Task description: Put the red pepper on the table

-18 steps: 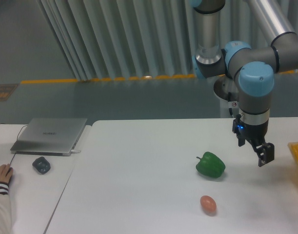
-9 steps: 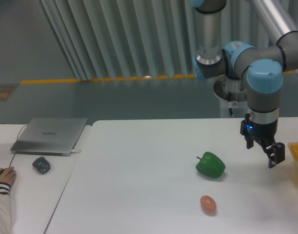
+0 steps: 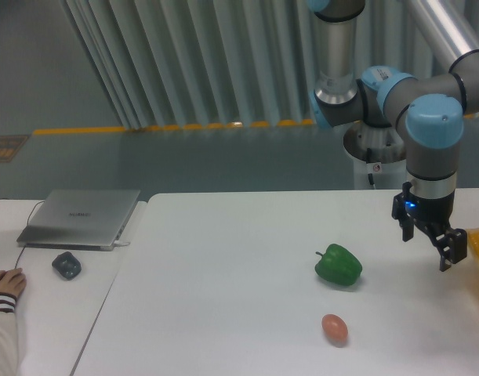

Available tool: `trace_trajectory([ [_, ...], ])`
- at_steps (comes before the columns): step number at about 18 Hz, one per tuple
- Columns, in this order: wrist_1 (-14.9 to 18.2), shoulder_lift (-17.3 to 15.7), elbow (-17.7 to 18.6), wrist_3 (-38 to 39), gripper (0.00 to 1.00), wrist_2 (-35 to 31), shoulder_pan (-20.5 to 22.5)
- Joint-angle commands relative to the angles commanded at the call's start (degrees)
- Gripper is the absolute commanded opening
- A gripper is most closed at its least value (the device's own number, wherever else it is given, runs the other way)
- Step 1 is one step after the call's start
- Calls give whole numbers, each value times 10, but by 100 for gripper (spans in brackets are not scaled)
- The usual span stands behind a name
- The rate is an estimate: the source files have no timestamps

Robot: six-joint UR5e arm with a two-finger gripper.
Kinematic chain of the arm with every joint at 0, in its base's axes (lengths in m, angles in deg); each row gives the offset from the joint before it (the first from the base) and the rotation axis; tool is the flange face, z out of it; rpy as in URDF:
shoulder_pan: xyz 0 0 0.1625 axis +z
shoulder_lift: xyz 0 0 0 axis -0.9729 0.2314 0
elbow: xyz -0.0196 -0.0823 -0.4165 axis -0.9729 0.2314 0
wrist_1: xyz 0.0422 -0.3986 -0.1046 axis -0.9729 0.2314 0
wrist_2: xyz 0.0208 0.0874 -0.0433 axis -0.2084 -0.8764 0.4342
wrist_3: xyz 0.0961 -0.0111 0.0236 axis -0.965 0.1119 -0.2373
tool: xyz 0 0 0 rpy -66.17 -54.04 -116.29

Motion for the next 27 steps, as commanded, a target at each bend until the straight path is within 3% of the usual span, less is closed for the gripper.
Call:
trace_trajectory([
  [6,-4,3,2,-39,100,-9,23],
  [9,-3,5,-4,-81,100,-78,28],
  [14,-50,18,-20,-157,100,-90,68],
  [20,-96,40,-27,-153,100,-90,114],
  [22,-127,57,-26,-152,100,-91,128],
  [27,-130,83,-45,-157,100,-88,146],
])
